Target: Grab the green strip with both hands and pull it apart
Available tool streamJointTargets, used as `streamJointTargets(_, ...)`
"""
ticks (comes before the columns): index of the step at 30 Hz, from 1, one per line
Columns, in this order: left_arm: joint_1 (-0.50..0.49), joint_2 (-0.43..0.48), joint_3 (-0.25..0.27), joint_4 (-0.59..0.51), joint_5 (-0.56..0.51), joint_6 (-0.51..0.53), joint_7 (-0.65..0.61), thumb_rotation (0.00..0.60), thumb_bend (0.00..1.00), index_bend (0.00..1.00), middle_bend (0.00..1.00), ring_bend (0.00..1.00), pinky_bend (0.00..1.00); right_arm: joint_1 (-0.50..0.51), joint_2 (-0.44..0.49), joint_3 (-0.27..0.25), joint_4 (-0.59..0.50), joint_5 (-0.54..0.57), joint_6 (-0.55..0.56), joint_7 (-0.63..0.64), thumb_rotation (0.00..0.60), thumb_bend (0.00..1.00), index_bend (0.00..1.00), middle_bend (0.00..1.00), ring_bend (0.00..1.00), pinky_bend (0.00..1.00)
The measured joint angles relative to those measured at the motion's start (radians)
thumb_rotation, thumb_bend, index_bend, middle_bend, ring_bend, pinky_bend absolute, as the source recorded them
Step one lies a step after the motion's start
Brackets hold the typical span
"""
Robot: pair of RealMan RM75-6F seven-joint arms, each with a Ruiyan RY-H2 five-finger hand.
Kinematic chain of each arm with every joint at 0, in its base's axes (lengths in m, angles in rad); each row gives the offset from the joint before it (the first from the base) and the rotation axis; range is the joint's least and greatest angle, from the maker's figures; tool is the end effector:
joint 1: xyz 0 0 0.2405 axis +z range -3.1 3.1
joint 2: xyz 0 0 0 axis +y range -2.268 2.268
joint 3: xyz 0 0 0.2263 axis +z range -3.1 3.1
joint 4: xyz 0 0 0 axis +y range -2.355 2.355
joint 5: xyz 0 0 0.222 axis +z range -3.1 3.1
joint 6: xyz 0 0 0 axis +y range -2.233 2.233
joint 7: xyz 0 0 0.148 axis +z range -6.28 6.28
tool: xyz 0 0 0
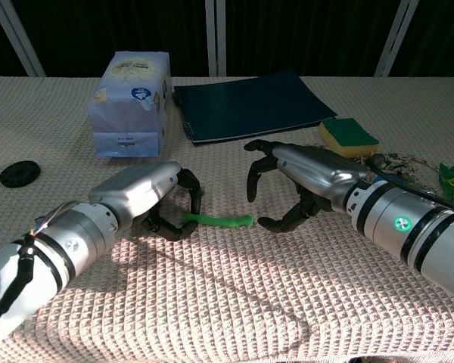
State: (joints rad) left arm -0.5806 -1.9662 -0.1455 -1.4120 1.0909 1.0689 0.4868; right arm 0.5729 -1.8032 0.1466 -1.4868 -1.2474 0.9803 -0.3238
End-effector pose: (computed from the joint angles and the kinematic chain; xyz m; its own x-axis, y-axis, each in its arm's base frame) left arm -0.0874 0.2421 -0.1276 0.2645 0.4017 0.8767 0.9470 -0.2801 -0.1573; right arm -0.0974 -0.2522 -0.0988 0.2594 -0.4064 0.8761 -0.9209 -0.3774 0.0976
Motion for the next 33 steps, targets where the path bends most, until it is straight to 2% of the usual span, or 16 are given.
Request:
streamJointTargets(19, -0.004, 0.002, 0.004, 0.002, -0.015, -0.001, 0.008, 0.577, 0.36, 0.54, 0.3, 0.17, 0.23, 0.04, -0.059, 0.002, 0.092, 0.011, -0.034, 0.072, 0.6, 0.32, 0.48, 0.01, 0.0, 0.0)
streamJointTargets(33, -0.005, 0.0, 0.006, 0.007, -0.03, -0.005, 0.011, 0.578, 0.36, 0.54, 0.3, 0.17, 0.23, 0.053, -0.076, -0.005, 0.12, 0.02, -0.037, 0.067, 0.6, 0.32, 0.49, 0.02, 0.0, 0.0)
